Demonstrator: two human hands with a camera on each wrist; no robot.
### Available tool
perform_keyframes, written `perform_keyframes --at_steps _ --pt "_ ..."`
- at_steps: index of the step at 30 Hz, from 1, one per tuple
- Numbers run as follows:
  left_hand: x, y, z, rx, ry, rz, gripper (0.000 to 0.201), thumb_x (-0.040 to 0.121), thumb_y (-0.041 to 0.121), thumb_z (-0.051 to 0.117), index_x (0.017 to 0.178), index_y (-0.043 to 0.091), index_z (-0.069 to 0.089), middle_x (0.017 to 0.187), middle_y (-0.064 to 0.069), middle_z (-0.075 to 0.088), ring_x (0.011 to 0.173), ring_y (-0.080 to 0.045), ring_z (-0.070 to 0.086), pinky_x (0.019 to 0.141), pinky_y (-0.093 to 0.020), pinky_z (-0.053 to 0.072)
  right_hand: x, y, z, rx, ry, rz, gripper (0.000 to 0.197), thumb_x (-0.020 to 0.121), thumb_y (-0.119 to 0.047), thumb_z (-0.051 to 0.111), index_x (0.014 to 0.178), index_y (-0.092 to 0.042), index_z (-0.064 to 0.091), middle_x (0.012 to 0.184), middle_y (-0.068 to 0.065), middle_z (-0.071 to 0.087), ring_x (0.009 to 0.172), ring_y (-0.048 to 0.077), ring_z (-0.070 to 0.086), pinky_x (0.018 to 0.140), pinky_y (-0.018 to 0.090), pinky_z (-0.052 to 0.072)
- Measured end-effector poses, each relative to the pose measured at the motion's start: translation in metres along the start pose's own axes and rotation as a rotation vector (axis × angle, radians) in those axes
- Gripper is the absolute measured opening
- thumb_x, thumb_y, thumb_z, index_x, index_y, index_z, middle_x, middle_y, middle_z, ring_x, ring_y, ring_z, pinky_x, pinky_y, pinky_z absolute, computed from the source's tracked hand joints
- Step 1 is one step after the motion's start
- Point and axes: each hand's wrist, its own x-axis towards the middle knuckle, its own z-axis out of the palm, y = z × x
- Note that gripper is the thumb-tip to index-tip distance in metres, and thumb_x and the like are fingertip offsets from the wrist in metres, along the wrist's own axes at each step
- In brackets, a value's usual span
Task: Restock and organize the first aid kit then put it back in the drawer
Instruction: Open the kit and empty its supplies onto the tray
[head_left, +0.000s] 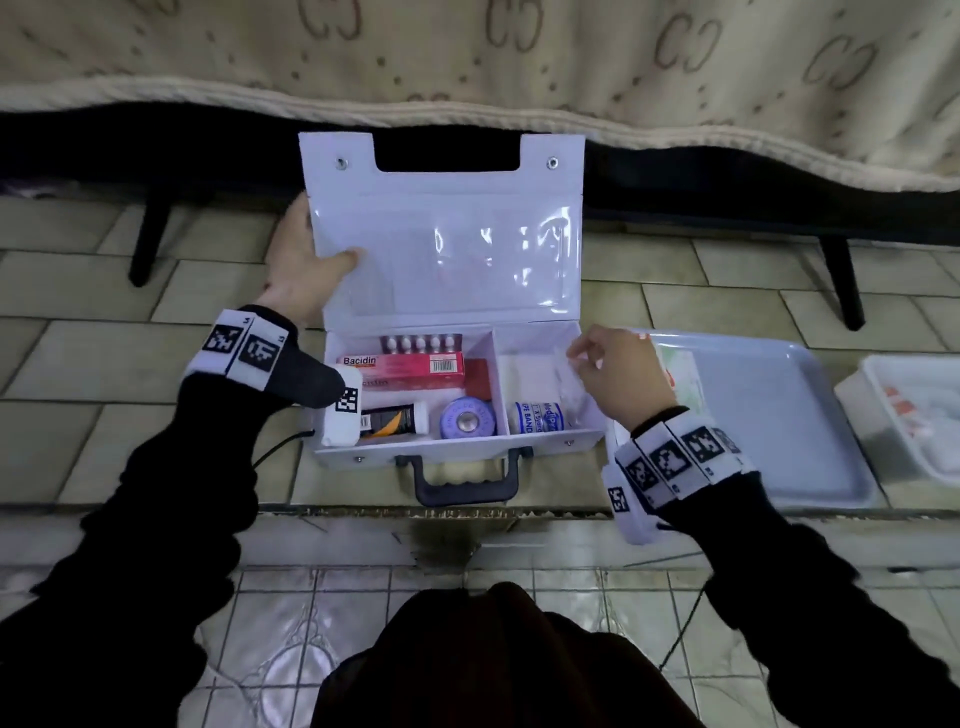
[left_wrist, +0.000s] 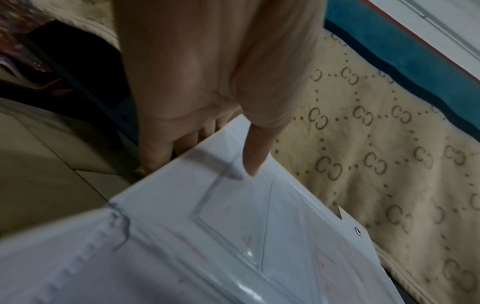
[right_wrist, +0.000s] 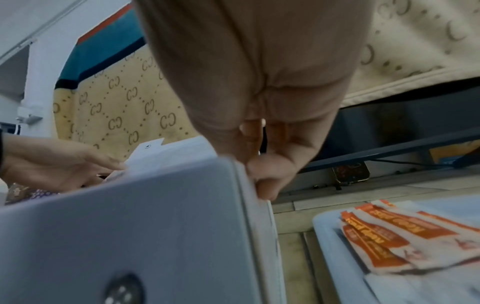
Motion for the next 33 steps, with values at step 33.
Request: perform_keyframes --at_steps 33 --pt "-0.029 0.034 0.026 1.118 -0.668 0.033 0.023 0.08 0.002 0.063 0.096 0.017 0.07 0.092 0.001 0.064 0.089 -0.017 0.062 0.087 -0.038 0.053 -0.013 -0.111 0.024 -0.383 -0.447 -0.574 0.031 0.087 -0.015 0.051 0.117 -0.014 0.061 0.114 0.017 0.058 0.11 0.033 0.052 0.089 0.036 0.046"
